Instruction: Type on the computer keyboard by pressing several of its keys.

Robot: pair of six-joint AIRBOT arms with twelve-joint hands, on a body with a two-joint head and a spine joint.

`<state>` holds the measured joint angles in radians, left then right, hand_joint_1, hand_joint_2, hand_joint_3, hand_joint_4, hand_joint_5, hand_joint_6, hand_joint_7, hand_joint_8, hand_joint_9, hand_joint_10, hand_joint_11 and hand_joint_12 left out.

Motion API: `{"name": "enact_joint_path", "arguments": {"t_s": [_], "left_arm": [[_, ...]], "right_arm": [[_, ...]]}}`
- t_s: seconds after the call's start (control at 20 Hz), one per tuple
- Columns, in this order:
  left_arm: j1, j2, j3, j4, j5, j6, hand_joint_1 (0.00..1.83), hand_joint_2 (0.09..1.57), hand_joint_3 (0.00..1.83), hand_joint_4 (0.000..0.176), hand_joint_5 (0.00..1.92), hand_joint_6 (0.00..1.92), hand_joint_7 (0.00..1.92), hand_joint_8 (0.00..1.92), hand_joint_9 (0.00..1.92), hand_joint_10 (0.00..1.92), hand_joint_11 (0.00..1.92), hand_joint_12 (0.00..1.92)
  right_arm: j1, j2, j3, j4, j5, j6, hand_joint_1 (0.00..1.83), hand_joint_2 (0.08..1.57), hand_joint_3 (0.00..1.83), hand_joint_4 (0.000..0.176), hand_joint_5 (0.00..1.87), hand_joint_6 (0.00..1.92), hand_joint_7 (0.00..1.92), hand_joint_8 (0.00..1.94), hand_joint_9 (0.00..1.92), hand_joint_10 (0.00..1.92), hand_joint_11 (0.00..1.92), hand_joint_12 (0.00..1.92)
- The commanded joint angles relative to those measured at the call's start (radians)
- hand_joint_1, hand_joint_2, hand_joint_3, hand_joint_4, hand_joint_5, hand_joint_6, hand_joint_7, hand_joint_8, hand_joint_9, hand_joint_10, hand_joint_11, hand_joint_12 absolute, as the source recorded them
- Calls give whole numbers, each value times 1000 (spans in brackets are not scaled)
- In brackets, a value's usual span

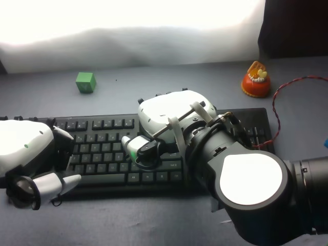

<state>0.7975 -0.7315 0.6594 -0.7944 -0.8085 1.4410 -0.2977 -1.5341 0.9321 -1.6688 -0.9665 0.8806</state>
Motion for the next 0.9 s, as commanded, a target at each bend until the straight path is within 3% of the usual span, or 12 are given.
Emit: {"name": "enact_joint_path", "arguments": {"t_s": [0.0, 0.1, 0.15, 0.45, 0.85], "left_arm": [[-9, 7, 0, 32, -100, 1, 0, 1123, 177, 17, 80, 114, 101, 61, 56, 133, 0, 656], [-9, 7, 0, 32, -100, 2, 0, 1201, 12, 18, 126, 16, 128, 3, 100, 27, 0, 633], [-10, 7, -1, 32, -100, 4, 0, 1202, 5, 16, 129, 8, 134, 1, 102, 15, 0, 618], [-4, -7, -11, 32, -100, 19, 0, 1212, 4, 7, 149, 7, 150, 1, 117, 11, 0, 613], [96, -114, -1, 32, -212, -15, 0, 1218, 2, 8, 183, 11, 196, 9, 165, 17, 0, 722]], "right_arm": [[5, 2, -3, -81, -25, 6, 28, 1051, 185, 0, 301, 252, 411, 82, 306, 271, 0, 1048], [4, 2, -3, -81, -25, 5, 23, 1144, 4, 0, 395, 43, 441, 1, 401, 51, 0, 1056], [4, 2, -3, -81, -25, 5, 5, 1149, 3, 0, 392, 29, 442, 0, 395, 35, 0, 1030], [2, -5, -3, -81, -17, 14, 0, 1139, 0, 0, 387, 15, 428, 1, 399, 21, 0, 1074], [-39, -25, -14, -81, -10, 107, 0, 1143, 1, 0, 420, 23, 467, 12, 438, 30, 0, 1088]]}}
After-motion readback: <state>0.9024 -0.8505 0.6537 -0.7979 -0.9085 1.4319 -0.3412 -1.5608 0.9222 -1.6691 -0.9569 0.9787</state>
